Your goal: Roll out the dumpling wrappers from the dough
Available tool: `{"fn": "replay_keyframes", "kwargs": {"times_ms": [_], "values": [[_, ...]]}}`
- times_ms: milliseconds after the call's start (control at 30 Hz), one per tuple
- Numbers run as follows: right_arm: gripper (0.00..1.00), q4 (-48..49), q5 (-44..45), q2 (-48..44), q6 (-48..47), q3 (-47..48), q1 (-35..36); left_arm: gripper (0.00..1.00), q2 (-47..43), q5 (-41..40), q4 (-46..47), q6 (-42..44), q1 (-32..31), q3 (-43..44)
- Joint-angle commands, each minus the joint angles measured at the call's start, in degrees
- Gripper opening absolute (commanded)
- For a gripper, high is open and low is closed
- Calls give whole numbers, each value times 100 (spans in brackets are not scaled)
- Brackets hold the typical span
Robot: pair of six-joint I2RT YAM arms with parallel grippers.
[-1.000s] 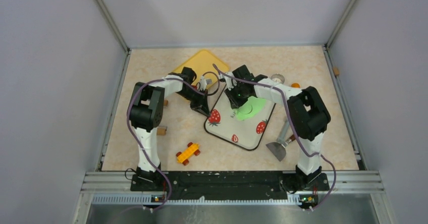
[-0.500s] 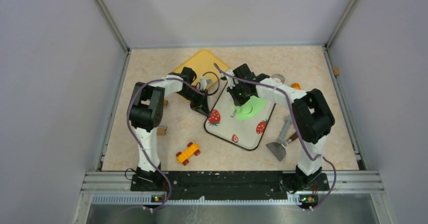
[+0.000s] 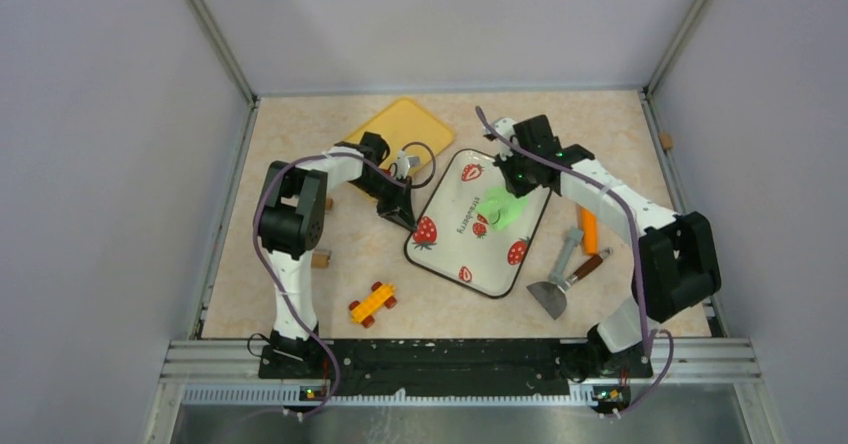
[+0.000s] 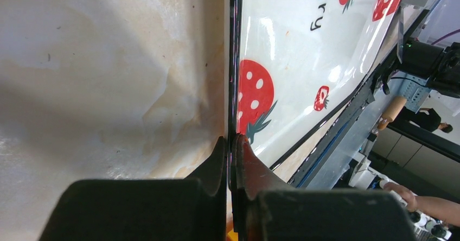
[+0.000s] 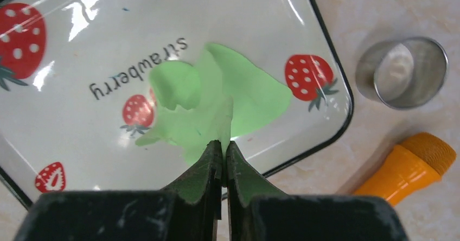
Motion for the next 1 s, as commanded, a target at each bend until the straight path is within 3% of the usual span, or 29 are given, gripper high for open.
{"fn": "replay_keyframes", "kwargs": {"times_ms": [0,233,467,967], "values": [[1,-61,189,-443,-162,-183,-675,0,264,-452,41,235,23,141],[1,-182,67,-715,-189,-153,-1321,0,286,-499,3,277,32,202],[1,-511,-535,-1011,-54,-124,-1330,0,283,-513,-28,330,32,229],[0,-1001,-519,-1483,186,560,-1437,0,124,-563,-75,471,39,167]]}}
